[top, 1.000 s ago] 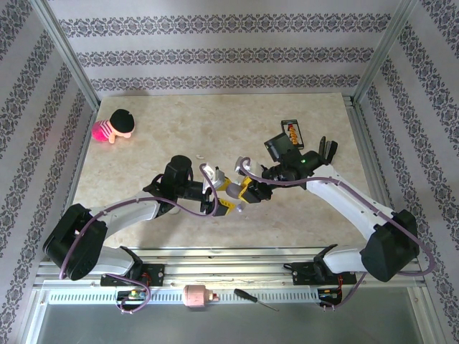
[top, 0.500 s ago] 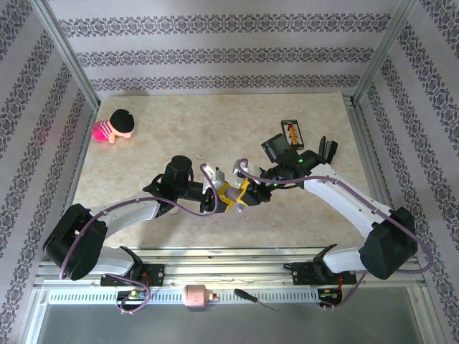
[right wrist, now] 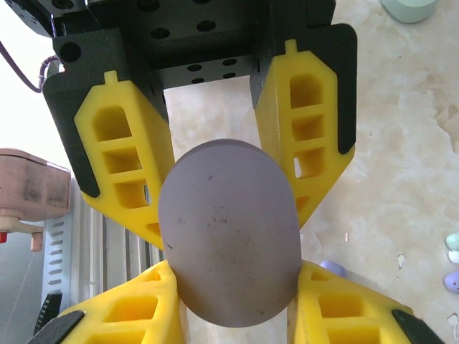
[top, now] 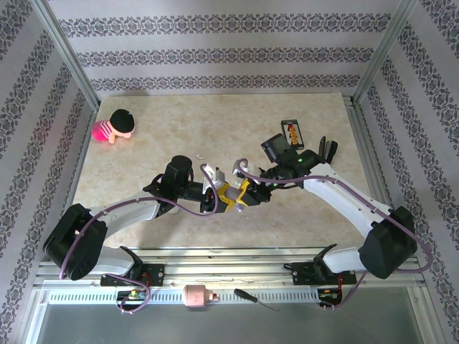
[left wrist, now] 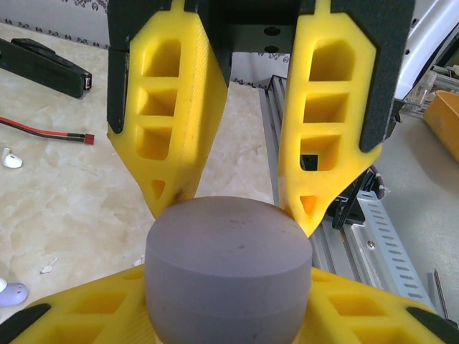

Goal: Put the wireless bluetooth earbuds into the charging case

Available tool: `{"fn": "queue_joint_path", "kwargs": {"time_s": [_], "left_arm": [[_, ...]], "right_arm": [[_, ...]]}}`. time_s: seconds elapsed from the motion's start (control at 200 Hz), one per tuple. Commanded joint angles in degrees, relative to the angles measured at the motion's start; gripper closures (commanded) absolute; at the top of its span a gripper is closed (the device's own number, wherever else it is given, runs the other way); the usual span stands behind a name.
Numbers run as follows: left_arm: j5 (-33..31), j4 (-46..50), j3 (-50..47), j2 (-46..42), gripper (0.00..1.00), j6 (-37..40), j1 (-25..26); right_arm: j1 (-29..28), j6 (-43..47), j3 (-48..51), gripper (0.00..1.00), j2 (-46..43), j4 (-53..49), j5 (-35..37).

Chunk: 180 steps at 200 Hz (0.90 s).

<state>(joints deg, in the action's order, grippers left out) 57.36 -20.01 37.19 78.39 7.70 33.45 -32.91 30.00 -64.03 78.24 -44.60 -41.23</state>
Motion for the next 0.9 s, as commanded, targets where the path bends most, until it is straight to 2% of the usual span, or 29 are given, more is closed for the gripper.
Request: {"fn": "queue_joint_path", "kwargs": {"time_s": [0.0, 0.13, 0.38, 0.555, 0.894], "left_arm": [[2.0, 1.1, 2.3, -0.2, 0.53, 0.3, 1.5], [1.9, 1.4, 2.2, -0.2, 0.49, 0.5, 1.6], [2.0, 3.2, 2.9, 0.2, 0.52, 1.6, 1.7], [1.3, 4.0, 2.7, 0.0, 0.42, 2.5, 1.8], [0.7, 4.9, 2.5, -0.2, 0.41, 3.1, 1.8]], "right_arm": [[-0.8, 0.9, -1.7, 0.72, 0.9, -0.6, 0.4], [-0.8, 1.0, -2.1, 0.72, 1.2, -1.3, 1.2], [-0.8, 1.4, -2.8, 0.72, 1.4, -1.8, 1.3], [-0.7, 1.9, -2.9, 0.72, 0.8, -2.3, 1.6], [-0.4, 2.2, -3.0, 0.73, 0.0, -2.8, 1.4]]}}
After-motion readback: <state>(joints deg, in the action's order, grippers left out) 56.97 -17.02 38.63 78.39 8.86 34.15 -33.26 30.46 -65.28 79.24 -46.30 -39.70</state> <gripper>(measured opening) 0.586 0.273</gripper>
